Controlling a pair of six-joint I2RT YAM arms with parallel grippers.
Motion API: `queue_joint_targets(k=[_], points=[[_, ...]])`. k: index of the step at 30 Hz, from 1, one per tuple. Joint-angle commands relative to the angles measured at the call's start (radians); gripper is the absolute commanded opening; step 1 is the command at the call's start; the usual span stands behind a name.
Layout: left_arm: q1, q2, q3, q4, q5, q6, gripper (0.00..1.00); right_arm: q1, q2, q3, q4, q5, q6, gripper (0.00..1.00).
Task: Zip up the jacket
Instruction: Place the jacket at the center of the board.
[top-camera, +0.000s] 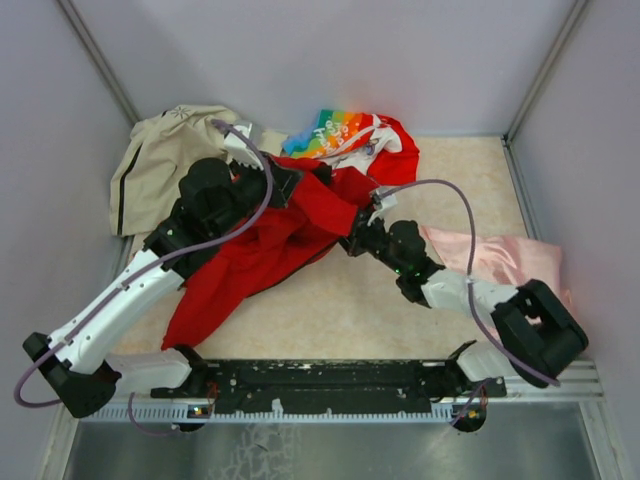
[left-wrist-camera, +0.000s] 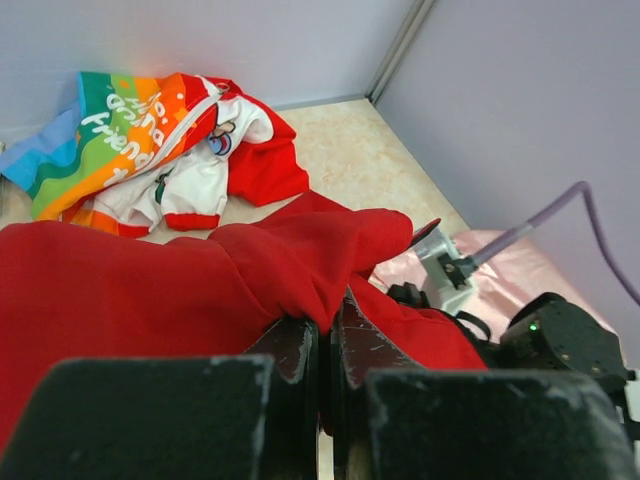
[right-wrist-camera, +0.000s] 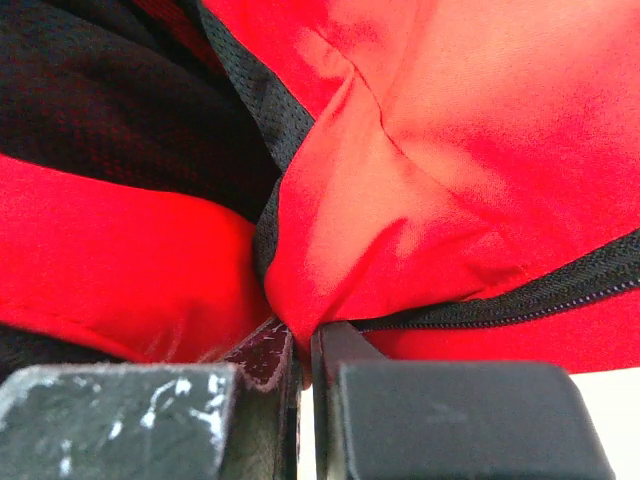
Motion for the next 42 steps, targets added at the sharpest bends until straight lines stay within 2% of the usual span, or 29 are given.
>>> queue_joint_targets(k=[1, 9, 16, 20, 26, 32, 35, 42], points=[[-0.009, -0.007, 0.066, 0.057, -0.002, 0.008, 0.00, 0.011, -0.199, 0.075, -0.225, 0.114, -0.129, 0.00], [-0.008, 0.003, 0.125, 0.049, 0.013, 0.002, 0.00, 0.011, -0.412, 0.287, -0.688, 0.246, -0.274, 0.00], [-0.008, -0.011, 0.122, 0.034, -0.090, 0.045, 0.00, 0.011, -0.479, 0.450, -0.893, 0.335, -0.322, 0.00], [-0.008, -0.013, 0.083, 0.033, -0.198, 0.078, 0.00, 0.012, -0.452, 0.488, -0.930, 0.334, -0.325, 0.00], [-0.005, 0.024, -0.045, 0.043, -0.360, 0.109, 0.04, 0.018, -0.282, 0.485, -0.921, 0.261, -0.302, 0.00], [0.028, 0.124, -0.148, 0.060, -0.377, 0.071, 0.11, 0.028, -0.110, 0.460, -0.841, 0.238, -0.275, 0.00], [0.051, 0.175, -0.168, 0.060, -0.382, 0.035, 0.14, 0.029, -0.015, 0.471, -0.819, 0.243, -0.273, 0.04], [0.059, 0.167, -0.217, 0.005, -0.325, -0.001, 0.49, 0.028, 0.112, 0.497, -0.796, 0.273, -0.257, 0.16]])
